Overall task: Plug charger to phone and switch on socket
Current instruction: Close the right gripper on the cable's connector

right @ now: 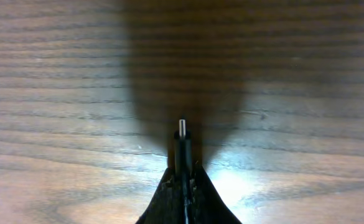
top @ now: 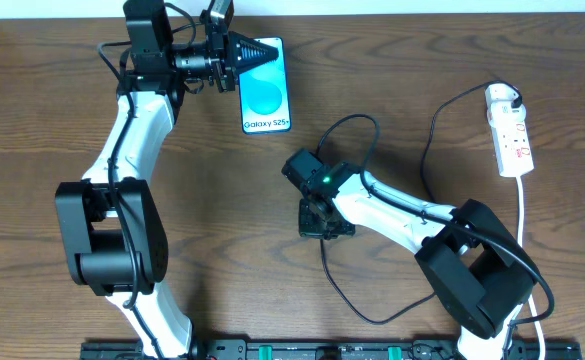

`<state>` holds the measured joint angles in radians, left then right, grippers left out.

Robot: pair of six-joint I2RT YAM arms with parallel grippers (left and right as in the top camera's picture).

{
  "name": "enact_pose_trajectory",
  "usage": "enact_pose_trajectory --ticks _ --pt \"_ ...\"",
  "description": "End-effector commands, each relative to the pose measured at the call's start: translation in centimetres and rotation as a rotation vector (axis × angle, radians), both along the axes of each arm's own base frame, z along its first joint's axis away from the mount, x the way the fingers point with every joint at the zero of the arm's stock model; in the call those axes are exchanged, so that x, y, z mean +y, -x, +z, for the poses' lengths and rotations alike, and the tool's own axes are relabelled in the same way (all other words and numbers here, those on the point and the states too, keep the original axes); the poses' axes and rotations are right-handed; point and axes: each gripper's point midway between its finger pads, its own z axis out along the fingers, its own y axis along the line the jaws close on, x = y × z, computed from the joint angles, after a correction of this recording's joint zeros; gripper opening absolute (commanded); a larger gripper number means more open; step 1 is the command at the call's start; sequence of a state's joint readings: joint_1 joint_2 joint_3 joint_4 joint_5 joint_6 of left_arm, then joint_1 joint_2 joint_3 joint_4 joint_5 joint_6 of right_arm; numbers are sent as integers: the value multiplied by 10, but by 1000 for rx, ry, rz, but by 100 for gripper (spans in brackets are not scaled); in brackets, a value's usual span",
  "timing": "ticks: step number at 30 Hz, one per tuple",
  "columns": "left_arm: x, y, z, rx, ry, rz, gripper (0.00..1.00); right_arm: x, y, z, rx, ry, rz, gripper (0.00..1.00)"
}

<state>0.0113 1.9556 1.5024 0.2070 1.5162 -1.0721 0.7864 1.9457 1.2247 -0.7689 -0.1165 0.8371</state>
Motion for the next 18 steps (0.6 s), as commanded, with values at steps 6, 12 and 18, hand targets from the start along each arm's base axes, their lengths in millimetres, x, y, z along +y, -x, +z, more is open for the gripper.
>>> enact_pose_trajectory --ticks 6,12,18 --pt "1 6 19 -56 4 -14 7 6 -20 -2 37 -144 31 1" --pt "1 6 19 -56 4 -14 7 -6 -47 10 82 -315 -26 1" --pt "1 0 18 -56 -6 17 7 -17 -70 28 118 -510 -86 1"
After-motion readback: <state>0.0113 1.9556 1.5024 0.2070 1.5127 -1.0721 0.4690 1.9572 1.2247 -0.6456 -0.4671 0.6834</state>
